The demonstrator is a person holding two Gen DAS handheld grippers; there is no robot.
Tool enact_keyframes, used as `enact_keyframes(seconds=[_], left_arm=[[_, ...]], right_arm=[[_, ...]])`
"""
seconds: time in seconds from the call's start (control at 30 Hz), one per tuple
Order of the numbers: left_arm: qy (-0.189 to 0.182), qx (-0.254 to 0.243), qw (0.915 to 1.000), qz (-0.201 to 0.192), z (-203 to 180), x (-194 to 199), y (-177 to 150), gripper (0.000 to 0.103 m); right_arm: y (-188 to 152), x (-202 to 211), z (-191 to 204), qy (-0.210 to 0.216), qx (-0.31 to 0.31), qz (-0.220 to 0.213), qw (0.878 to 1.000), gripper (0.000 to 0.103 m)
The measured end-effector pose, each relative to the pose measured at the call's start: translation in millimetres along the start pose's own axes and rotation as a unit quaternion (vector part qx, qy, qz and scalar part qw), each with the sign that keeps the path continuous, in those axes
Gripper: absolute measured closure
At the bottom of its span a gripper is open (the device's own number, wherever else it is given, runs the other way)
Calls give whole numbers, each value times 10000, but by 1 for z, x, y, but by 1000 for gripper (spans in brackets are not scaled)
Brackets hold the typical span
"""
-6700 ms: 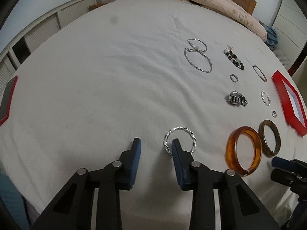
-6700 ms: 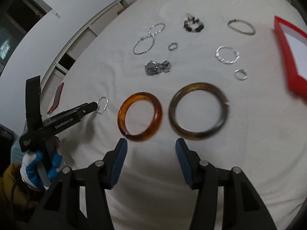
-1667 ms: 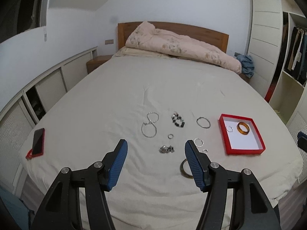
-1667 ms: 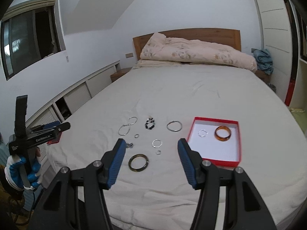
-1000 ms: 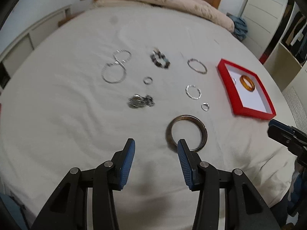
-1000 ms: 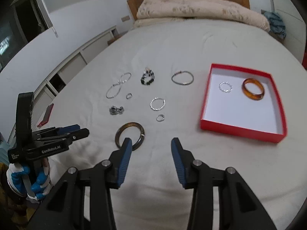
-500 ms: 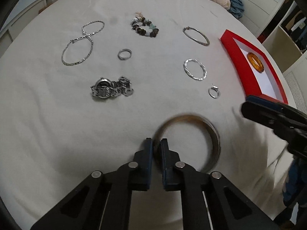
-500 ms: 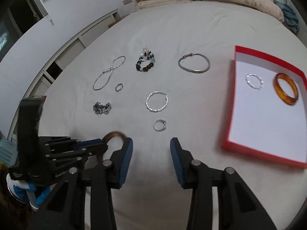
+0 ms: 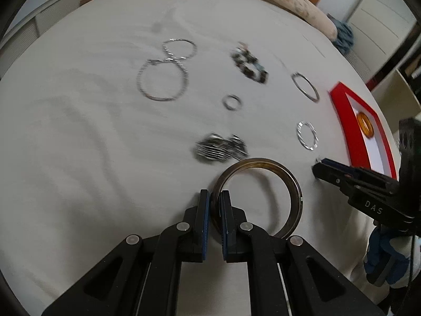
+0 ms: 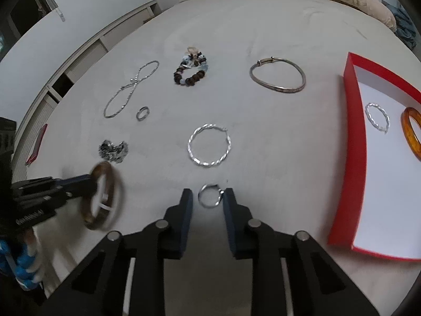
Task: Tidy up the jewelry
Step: 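Grasp the dark brown bangle with the left gripper while the right grasps a small silver ring, then carry the dark bangle and small ring over the red box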
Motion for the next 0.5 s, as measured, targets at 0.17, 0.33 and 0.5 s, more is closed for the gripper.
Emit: enact_keyframes(seconds=[0.17,0.33,0.5], left_arm=[[82,114,9999,-92,12,11,4,95],[124,130,9996,-216,11,29,3,95],[100,21,9991,-401,-3,53,-1,95]], right_arm=[[2,-4,4,-76,43,12,10000,85],[-1,11,12,-61,67,-70,9999,85],[-6,48,24,-40,95,-350,9993,85]])
Point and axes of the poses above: each gripper's, at about its wrist camera, not at the fingertips, and x roughly against the way its jaws point, z to its left, y to its top, the point moved 2 cm from there along -x, roughly the way its jaws point, and after that the axes turned 9 degrees about x, right-handed, at the moved point
